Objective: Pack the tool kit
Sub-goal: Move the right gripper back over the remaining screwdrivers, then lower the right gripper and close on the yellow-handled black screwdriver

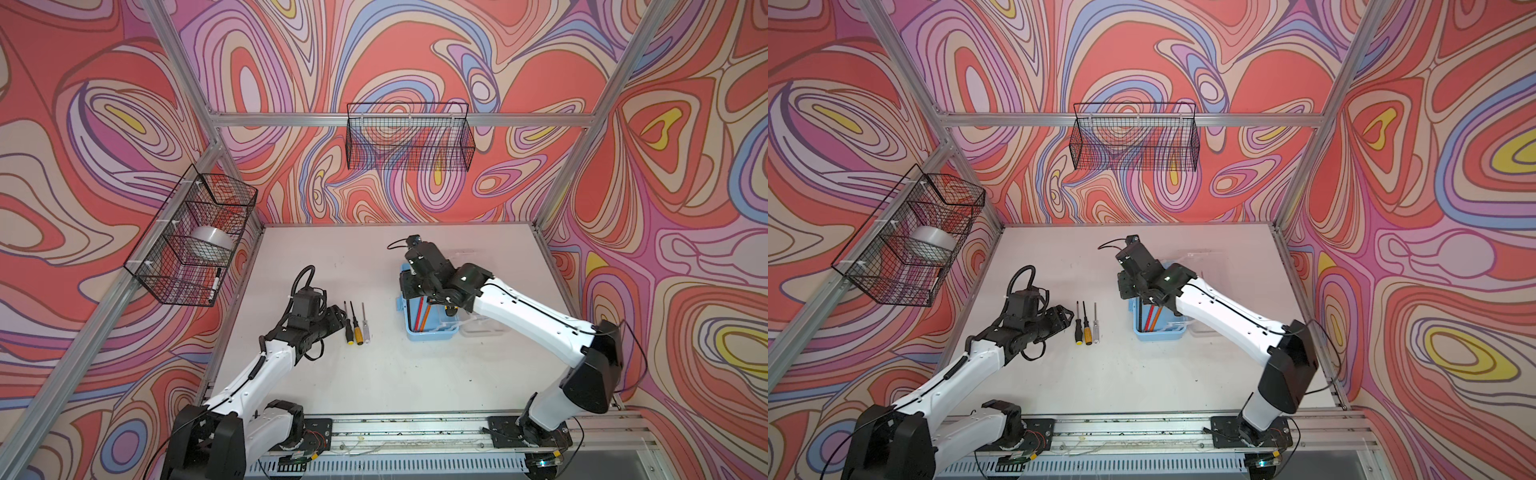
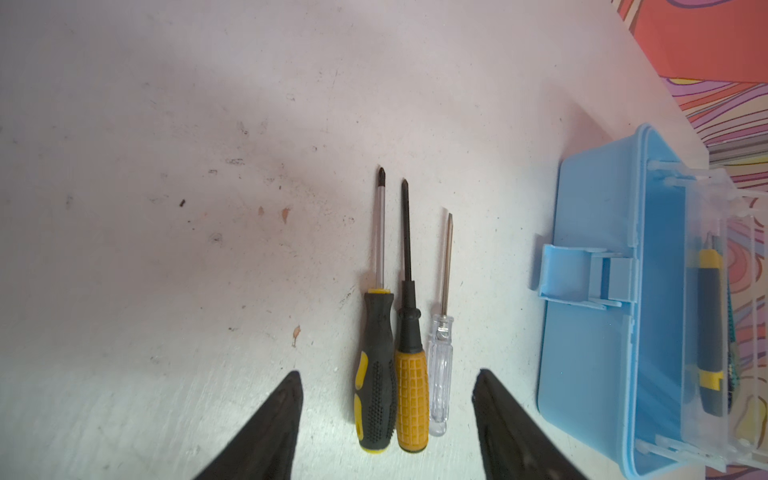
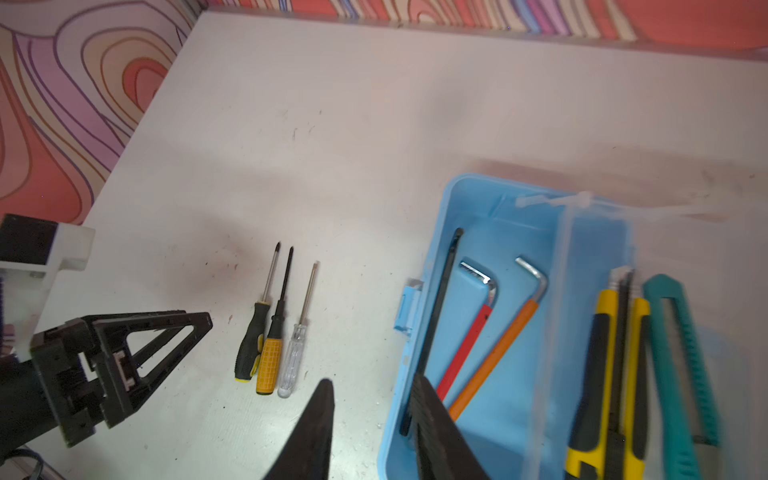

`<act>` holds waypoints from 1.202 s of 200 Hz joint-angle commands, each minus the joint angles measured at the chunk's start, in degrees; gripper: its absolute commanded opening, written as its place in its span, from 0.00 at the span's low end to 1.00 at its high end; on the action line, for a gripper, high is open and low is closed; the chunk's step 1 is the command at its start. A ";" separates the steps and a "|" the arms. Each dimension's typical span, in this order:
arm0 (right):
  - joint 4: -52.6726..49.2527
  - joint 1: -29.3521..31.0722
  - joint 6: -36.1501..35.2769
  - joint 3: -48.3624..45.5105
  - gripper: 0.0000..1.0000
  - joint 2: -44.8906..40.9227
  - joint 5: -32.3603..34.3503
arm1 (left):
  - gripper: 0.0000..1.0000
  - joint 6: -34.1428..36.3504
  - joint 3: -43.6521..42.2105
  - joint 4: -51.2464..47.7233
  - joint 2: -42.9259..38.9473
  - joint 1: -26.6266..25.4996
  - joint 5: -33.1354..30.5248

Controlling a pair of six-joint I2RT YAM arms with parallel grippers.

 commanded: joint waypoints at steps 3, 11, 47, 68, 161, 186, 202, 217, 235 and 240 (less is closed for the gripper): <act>3.15 2.81 2.46 2.76 0.28 7.41 -4.39 | 0.67 -2.00 -3.99 -4.04 -3.08 2.39 -0.56; 4.36 3.42 2.79 3.05 0.27 9.65 -5.98 | 0.69 -2.17 -4.97 -4.02 -4.01 3.60 0.23; 5.31 6.30 2.79 6.98 0.30 18.92 -10.49 | 0.70 -2.16 -7.73 -5.58 -7.49 6.75 2.62; 5.35 7.57 2.85 8.89 0.31 22.41 -11.40 | 0.72 -1.96 -8.65 -6.27 -9.43 6.89 2.69; 5.64 9.96 4.12 10.69 0.31 28.81 -13.10 | 0.72 -1.46 -9.23 -7.00 -11.36 7.07 2.85; 5.14 9.98 3.99 10.67 0.30 29.23 -11.62 | 0.72 -0.66 -9.23 -6.97 -11.14 7.07 2.45; 4.91 10.03 3.90 10.65 0.30 29.50 -11.29 | 0.72 -0.56 -9.23 -6.75 -10.67 7.09 2.54; 4.65 10.04 3.75 10.75 0.30 30.05 -11.15 | 0.71 -0.57 -9.32 -6.28 -10.07 7.07 2.94; 4.12 10.15 3.68 10.89 0.30 30.80 -10.71 | 0.71 -0.65 -9.56 -5.62 -9.56 7.07 3.12; 4.06 10.19 3.61 10.93 0.30 31.11 -10.70 | 0.71 -0.65 -9.65 -5.54 -9.47 7.07 3.14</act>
